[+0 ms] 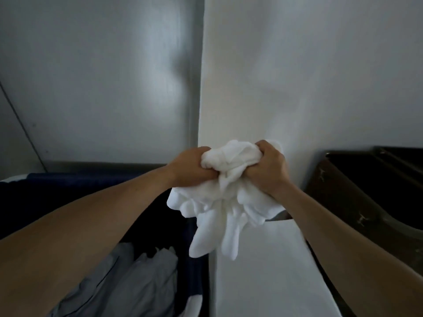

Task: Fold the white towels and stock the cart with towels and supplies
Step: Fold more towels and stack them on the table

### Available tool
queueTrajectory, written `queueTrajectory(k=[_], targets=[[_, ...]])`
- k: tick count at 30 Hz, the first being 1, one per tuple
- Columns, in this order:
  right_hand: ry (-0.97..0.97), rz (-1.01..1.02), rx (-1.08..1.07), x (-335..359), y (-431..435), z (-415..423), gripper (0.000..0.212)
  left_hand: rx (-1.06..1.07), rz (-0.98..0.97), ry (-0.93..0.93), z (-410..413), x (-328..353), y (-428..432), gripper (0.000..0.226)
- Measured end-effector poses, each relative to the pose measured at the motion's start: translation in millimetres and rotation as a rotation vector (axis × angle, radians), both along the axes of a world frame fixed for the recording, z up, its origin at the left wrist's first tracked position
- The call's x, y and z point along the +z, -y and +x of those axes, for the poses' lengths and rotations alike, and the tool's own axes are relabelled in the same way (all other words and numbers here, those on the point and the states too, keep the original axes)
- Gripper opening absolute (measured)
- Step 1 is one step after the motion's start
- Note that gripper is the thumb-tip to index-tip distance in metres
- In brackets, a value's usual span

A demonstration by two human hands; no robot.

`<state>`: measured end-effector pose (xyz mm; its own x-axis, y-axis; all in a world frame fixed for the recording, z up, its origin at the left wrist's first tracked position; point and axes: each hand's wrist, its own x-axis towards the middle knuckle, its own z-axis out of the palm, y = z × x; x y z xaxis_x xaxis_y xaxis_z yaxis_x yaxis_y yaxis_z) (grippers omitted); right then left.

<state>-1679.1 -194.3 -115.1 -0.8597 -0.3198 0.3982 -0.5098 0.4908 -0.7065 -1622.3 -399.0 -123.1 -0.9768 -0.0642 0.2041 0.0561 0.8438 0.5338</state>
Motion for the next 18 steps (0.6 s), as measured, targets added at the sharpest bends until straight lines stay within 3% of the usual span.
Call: queueTrajectory(k=[8,11,13,15,17,18], targets=[[0.012,0.084,-0.084,-23,-117,-21,0.037,-0.059,-0.104,0.065,-41,-32,-109,0.030],[0.036,0.258,-0.053,-76,-142,-30,0.051,-0.127,-0.102,0.213,-46,-81,-122,0.063],[0.170,0.565,0.019,-122,-154,-28,0.074,-0.215,-0.118,0.409,-44,-115,-119,0.088],[0.426,0.796,0.124,-168,-166,-21,0.088,-0.300,-0.158,0.640,-42,-145,-116,0.099],[0.634,0.857,0.182,-203,-177,-15,0.083,-0.320,-0.160,0.822,-43,-170,-112,0.099],[0.649,0.861,0.180,-214,-181,-15,0.075,-0.319,-0.148,0.857,-45,-180,-111,0.098]])
